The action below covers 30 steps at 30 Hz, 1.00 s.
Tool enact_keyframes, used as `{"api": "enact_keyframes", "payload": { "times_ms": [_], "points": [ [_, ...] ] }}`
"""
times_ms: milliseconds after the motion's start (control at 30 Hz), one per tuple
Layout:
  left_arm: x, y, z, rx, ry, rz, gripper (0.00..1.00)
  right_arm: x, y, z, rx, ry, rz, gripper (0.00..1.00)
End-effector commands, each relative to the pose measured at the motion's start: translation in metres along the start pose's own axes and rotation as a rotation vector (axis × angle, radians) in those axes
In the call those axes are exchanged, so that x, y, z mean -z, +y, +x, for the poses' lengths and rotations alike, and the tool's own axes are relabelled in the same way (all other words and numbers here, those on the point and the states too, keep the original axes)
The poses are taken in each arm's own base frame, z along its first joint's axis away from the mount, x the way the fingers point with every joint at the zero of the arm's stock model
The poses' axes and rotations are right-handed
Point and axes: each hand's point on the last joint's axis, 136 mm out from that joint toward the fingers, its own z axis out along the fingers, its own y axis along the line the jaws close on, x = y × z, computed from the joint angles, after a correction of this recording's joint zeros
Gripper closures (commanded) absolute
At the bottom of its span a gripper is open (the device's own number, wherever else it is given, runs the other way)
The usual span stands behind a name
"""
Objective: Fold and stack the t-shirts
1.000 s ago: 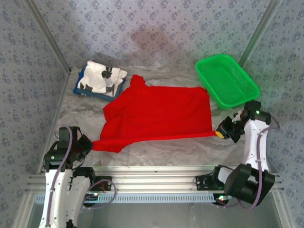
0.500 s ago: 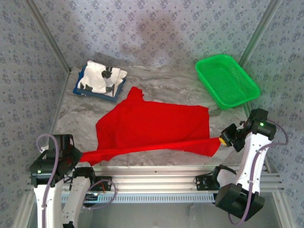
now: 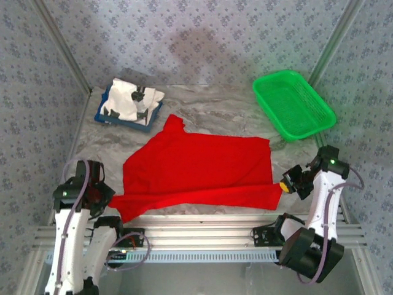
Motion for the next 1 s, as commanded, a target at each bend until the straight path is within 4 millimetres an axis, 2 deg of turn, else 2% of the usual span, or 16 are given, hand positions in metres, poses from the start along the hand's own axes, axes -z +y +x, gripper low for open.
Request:
{"api": "enact_keyframes", "payload": {
  "times_ms": [0,200,333,667,867,967],
  "points": [
    [-0.004,-0.032,-0.026,-0.066,-0.048,0.056,1.0,0.0,0.012,-0.026,0.046,-0.052,0.005,1.0],
    [-0.018,-0.058,-0.038,-0.111,-0.014,0.059,1.0,-0.017,0.02,-0.035,0.107,0.0,0.034,1.0],
    [-0.025,-0.054,-0.042,-0.133,-0.015,0.006,1.0,-0.03,0.028,-0.029,0.176,0.046,0.05,1.0],
    [-0.017,-0.027,-0.037,-0.01,-0.062,-0.003,1.0,-0.049,0.03,-0.007,0.236,0.114,0.076,1.0],
    [-0.029,-0.045,-0.039,0.003,-0.022,0.035,1.0,-0.058,0.025,-0.007,0.238,0.141,0.105,1.0],
    [-0.027,-0.053,-0.041,-0.014,-0.003,0.052,1.0,-0.049,0.025,-0.009,0.249,0.145,0.12,1.0]
  ]
}}
